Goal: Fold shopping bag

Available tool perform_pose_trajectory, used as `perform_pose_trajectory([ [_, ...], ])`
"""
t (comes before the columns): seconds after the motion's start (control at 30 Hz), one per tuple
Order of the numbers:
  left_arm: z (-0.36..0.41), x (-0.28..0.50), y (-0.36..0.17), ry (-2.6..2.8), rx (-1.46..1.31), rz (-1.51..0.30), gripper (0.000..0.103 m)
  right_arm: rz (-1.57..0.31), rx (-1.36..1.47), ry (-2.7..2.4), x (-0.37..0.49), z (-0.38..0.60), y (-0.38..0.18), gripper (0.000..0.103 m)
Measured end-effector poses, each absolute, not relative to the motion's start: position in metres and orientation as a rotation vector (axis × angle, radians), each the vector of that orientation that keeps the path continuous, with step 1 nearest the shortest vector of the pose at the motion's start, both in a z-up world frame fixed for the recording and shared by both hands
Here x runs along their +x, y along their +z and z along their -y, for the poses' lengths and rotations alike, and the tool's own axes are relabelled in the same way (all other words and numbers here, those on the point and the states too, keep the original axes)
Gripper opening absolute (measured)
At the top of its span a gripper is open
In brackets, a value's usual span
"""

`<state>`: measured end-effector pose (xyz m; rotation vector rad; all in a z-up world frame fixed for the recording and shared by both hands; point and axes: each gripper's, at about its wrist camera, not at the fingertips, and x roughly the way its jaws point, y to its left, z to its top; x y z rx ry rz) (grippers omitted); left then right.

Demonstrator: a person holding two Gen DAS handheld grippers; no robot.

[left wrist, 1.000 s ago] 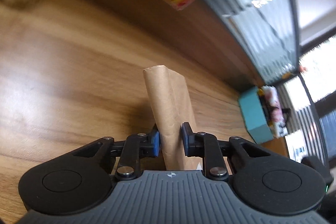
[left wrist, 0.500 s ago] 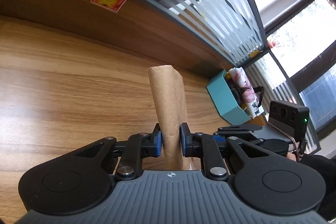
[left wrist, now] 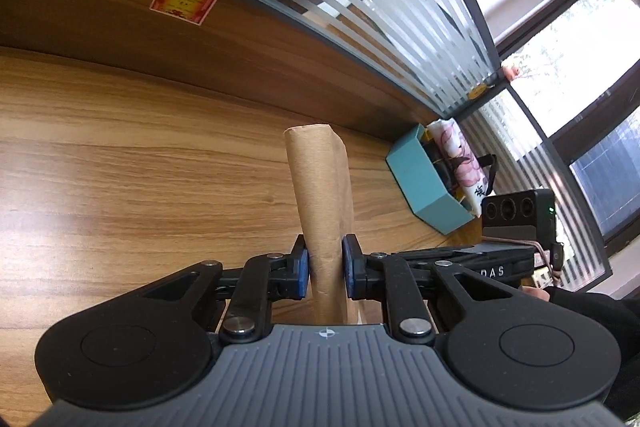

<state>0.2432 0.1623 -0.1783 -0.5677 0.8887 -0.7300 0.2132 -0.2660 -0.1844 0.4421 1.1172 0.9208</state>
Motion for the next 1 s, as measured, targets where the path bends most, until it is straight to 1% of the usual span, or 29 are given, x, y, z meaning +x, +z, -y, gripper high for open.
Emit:
perform_pose_trajectory([
  [0.07, -0.162, 0.245, -0.178, -0.714, -0.558, -0.905, 0.024, -1.100, 0.434, 0.923, 0.209, 0.267, -0.184, 0.039],
  [0.13, -0.162, 0.248, -0.178, -0.706, -0.547, -0.922, 0.032, -1.078, 0.436, 0.925, 0.205, 0.268, -0.183, 0.034],
  [0.17, -0.162, 0.250, -0.179, -0.711, -0.551, -0.931, 0.033, -1.069, 0.431, 0.928, 0.203, 0.268, -0.181, 0.033],
  [0.33, -0.159, 0.256, -0.180, -0.744, -0.575, -0.939, 0.038, -1.043, 0.410, 0.969, 0.196, 0.266, -0.173, 0.032],
  [0.57, -0.152, 0.262, -0.178, -0.801, -0.605, -0.934, 0.039, -1.012, 0.393, 1.059, 0.191, 0.252, -0.158, 0.031],
  [0.6, -0.151, 0.263, -0.177, -0.802, -0.605, -0.929, 0.039, -1.011, 0.397, 1.080, 0.190, 0.248, -0.156, 0.032],
  [0.67, -0.151, 0.264, -0.176, -0.806, -0.606, -0.921, 0.033, -1.004, 0.380, 1.081, 0.187, 0.245, -0.152, 0.033],
  [0.7, -0.151, 0.263, -0.176, -0.815, -0.605, -0.915, 0.028, -1.002, 0.377, 1.075, 0.186, 0.244, -0.151, 0.033],
  [0.73, -0.149, 0.262, -0.176, -0.821, -0.596, -0.907, 0.025, -1.003, 0.383, 1.073, 0.186, 0.247, -0.152, 0.033],
  [0.8, -0.146, 0.258, -0.172, -0.824, -0.554, -0.881, 0.023, -1.004, 0.387, 1.067, 0.184, 0.252, -0.152, 0.033],
  [0.9, -0.143, 0.251, -0.166, -0.809, -0.501, -0.845, 0.015, -1.005, 0.376, 1.056, 0.181, 0.253, -0.149, 0.033],
  [1.0, -0.144, 0.247, -0.162, -0.791, -0.478, -0.836, 0.015, -1.013, 0.364, 1.027, 0.179, 0.259, -0.143, 0.034],
])
